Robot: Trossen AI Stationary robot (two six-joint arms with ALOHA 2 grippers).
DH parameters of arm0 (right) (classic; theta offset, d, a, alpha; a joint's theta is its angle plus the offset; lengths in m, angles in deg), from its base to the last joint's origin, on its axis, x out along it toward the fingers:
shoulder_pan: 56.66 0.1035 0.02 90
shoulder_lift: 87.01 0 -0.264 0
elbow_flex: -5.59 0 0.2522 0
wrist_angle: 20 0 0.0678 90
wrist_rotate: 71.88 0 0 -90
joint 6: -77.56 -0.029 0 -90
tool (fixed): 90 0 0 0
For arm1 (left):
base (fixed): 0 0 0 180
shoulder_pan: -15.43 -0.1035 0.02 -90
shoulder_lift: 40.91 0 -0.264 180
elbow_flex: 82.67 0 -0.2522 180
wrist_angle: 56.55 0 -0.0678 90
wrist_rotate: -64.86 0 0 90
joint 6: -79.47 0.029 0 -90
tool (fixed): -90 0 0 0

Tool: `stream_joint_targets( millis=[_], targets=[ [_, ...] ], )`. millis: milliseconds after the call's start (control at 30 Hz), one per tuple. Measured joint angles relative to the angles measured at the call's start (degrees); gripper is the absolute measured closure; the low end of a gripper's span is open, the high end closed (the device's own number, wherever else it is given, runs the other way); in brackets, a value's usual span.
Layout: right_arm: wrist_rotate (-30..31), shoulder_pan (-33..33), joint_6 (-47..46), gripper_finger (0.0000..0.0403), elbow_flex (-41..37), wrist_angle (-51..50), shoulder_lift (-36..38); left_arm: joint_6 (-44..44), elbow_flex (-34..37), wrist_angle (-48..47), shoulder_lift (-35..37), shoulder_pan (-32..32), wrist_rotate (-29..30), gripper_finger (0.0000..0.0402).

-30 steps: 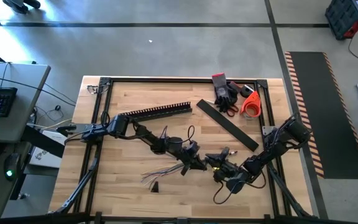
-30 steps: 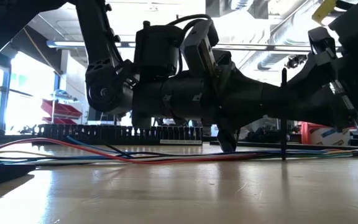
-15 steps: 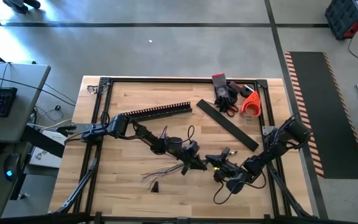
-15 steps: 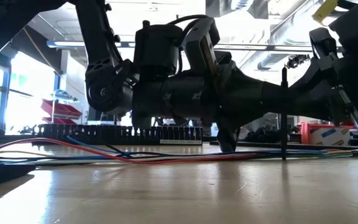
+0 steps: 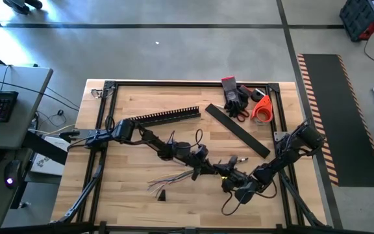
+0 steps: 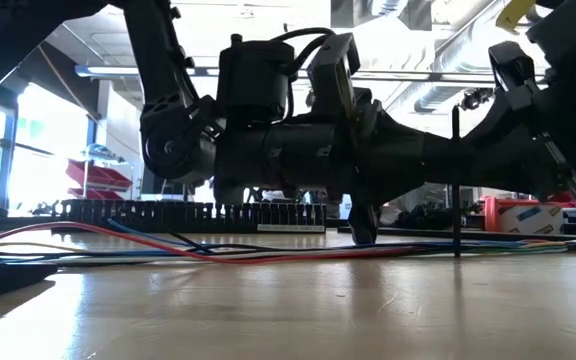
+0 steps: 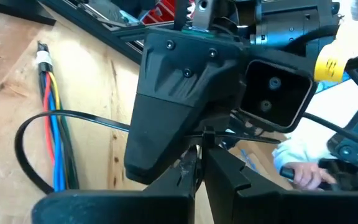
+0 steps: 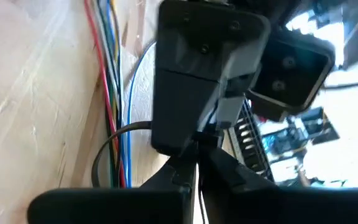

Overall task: Ziptie cables
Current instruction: Wrap the colored cables together using a zip tie

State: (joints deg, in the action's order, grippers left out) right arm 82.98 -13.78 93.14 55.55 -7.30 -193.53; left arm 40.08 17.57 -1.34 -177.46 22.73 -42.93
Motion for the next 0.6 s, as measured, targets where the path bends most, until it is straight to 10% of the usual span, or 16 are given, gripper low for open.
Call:
stream_joint_targets(
  millis=[200, 600],
  targets=[
    [-0.1, -0.1, -14.9, 0.0376, 0.0, -5.7, 0.0, 2.3, 0.0, -1.5, 0.0, 2.0, 5.0, 0.0401],
    [-10.0, 1.2, -39.9, 0.0162, 0.0, -10.2, 4.1, 6.5, 0.0, -2.5, 0.1, 5.9, 19.5, 0.0401]
  ],
)
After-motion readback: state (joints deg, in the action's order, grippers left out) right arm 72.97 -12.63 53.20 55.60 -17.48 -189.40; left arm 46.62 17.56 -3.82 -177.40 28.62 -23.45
